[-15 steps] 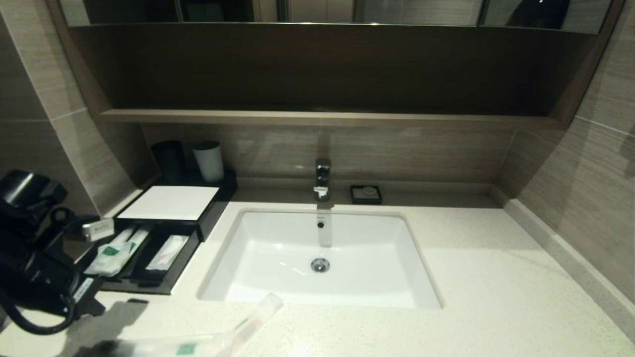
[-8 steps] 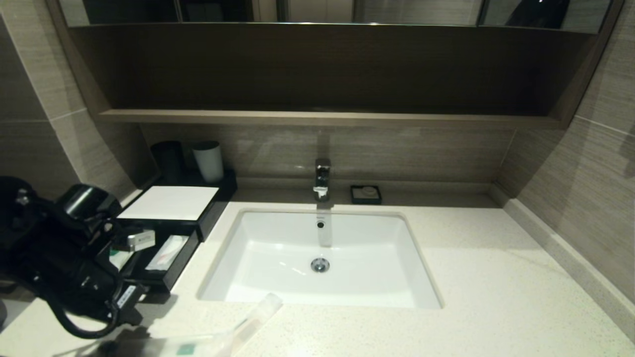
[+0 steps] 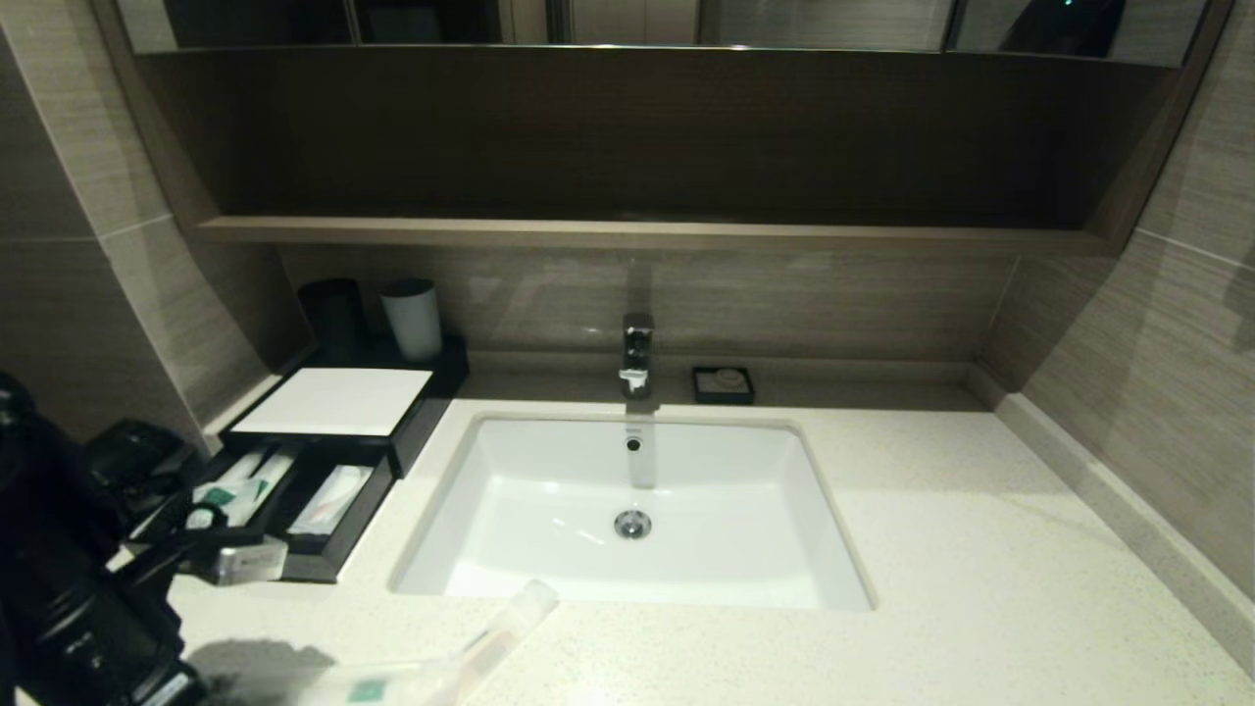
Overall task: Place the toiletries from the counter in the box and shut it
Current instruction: Pick up the bathroom toiletry
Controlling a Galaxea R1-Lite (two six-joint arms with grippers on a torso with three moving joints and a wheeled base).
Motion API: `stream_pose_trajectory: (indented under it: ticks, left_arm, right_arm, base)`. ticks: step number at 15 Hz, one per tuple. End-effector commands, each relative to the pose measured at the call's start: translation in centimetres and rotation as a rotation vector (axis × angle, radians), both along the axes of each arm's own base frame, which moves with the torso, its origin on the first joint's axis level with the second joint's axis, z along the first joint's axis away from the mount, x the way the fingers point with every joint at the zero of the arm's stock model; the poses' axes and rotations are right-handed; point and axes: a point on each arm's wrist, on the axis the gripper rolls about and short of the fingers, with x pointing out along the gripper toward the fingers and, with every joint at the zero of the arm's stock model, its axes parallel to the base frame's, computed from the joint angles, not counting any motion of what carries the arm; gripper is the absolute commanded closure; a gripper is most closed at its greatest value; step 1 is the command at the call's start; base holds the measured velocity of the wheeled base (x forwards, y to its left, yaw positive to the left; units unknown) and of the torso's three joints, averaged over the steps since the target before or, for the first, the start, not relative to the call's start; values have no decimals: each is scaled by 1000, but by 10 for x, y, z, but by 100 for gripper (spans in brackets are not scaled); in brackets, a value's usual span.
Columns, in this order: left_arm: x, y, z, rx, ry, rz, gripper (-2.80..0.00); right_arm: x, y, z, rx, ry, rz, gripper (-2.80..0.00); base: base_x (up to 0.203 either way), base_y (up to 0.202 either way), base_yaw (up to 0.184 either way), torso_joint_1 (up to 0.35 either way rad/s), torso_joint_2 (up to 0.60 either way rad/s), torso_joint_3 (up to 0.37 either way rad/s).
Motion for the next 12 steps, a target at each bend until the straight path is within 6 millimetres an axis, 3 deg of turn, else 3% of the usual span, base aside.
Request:
stream_pose_trajectory:
  ticks: [1, 5, 12]
  left_arm:
    - [-7, 0, 4, -7, 20, -28, 0]
    - [-5, -1, -6, -11, 31, -89, 0]
    - [3, 0, -12, 3, -166, -246, 0]
  right_arm:
    - [0, 0, 0, -1, -1, 0, 0]
    - [0, 0, 0, -1, 1, 0, 0]
    - [0, 0, 0, -1, 0, 0, 0]
  base:
    - [0, 0, 0, 0, 0, 0]
    - [0, 0, 0, 0, 0, 0]
    - [0, 0, 0, 0, 0, 0]
